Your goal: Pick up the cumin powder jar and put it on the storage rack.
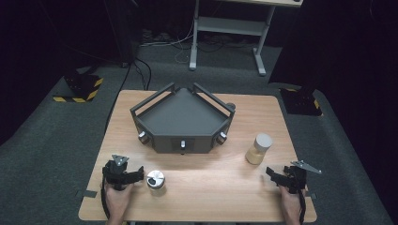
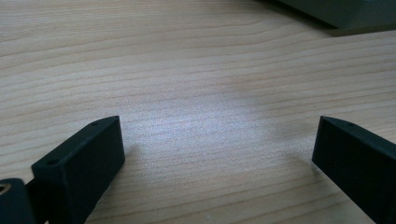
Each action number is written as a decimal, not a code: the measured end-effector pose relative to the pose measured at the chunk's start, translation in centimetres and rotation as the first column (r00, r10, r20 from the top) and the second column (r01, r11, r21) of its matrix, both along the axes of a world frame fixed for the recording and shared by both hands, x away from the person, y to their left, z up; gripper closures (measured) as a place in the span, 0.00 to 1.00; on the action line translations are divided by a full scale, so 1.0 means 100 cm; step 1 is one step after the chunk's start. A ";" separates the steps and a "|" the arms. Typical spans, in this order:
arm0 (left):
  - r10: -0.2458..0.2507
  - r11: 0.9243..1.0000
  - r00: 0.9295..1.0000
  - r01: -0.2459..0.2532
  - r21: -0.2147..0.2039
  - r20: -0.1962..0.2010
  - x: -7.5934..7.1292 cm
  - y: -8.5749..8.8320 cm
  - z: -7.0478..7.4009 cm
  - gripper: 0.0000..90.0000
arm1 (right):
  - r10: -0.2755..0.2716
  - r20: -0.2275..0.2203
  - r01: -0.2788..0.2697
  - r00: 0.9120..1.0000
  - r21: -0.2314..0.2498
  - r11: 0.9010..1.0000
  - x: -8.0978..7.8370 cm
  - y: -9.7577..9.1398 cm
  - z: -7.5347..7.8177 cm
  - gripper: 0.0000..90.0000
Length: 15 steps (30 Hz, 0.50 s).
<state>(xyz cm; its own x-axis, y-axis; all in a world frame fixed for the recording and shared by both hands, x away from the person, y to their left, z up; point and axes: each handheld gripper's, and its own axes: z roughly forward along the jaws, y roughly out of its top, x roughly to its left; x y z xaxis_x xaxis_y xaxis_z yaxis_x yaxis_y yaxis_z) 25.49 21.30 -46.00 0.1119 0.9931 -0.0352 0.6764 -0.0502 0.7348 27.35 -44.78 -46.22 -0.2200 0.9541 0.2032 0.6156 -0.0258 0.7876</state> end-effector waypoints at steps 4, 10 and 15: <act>0.000 1.000 1.000 0.000 -0.011 0.004 -0.001 0.002 -0.001 0.02 | -0.002 -0.001 0.002 1.000 0.000 1.000 0.000 0.000 0.000 0.09; 0.001 1.000 1.000 -0.001 -0.018 0.005 -0.001 0.003 -0.001 0.02 | 0.005 -0.008 -0.005 1.000 -0.006 1.000 0.002 0.001 0.001 0.09; 0.000 1.000 1.000 0.000 -0.020 0.004 -0.001 0.003 -0.001 0.02 | 0.006 -0.008 -0.006 1.000 -0.009 1.000 0.002 0.001 0.001 0.08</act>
